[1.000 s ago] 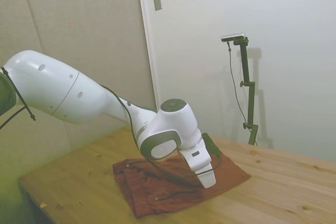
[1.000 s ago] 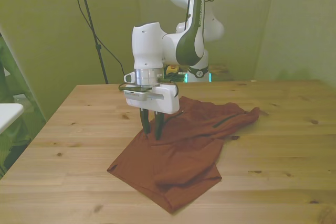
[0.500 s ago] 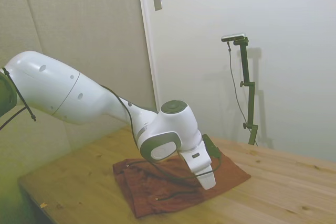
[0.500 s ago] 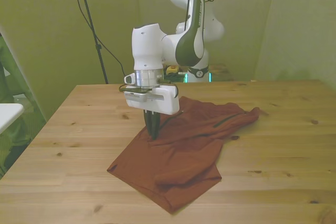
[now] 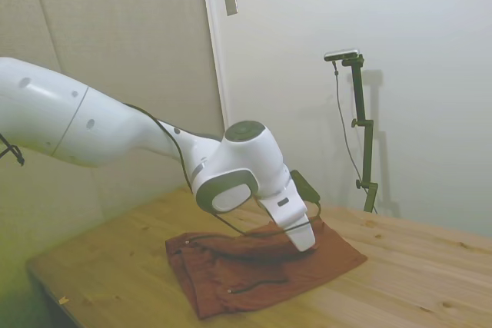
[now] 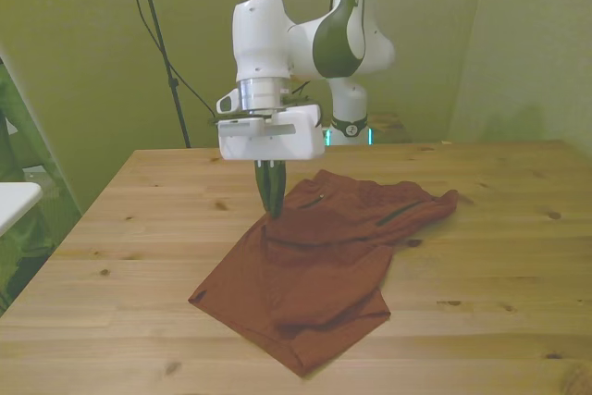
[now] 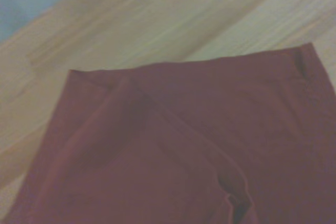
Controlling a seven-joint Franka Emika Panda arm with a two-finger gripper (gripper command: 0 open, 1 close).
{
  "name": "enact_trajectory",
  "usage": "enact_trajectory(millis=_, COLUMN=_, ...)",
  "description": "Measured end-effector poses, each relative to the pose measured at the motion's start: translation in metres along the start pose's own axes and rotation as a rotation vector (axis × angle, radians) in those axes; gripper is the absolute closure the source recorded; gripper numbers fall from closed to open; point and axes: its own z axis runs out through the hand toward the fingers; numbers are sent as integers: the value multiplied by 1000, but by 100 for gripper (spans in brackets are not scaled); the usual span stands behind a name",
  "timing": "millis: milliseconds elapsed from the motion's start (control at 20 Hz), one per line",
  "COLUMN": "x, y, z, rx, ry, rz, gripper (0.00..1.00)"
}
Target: Unfold the shorts
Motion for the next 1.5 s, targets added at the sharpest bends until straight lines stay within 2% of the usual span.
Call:
enact_trajectory(millis=300, x=-44, y=-54, z=-28, rx=36, ry=-21, rz=-89, gripper=100)
enact_trajectory(millis=600, x=-85, y=-114, z=-33, rx=52, ry=-29, rz=-115, gripper=100)
enact_trajectory(millis=1050, x=-166, y=-189, z=18, rx=62, ry=-72, rz=-120, gripper=100)
enact_trajectory(millis=1500, x=-201, y=-226, z=74, rx=37, ry=-91, rz=-49, gripper=100)
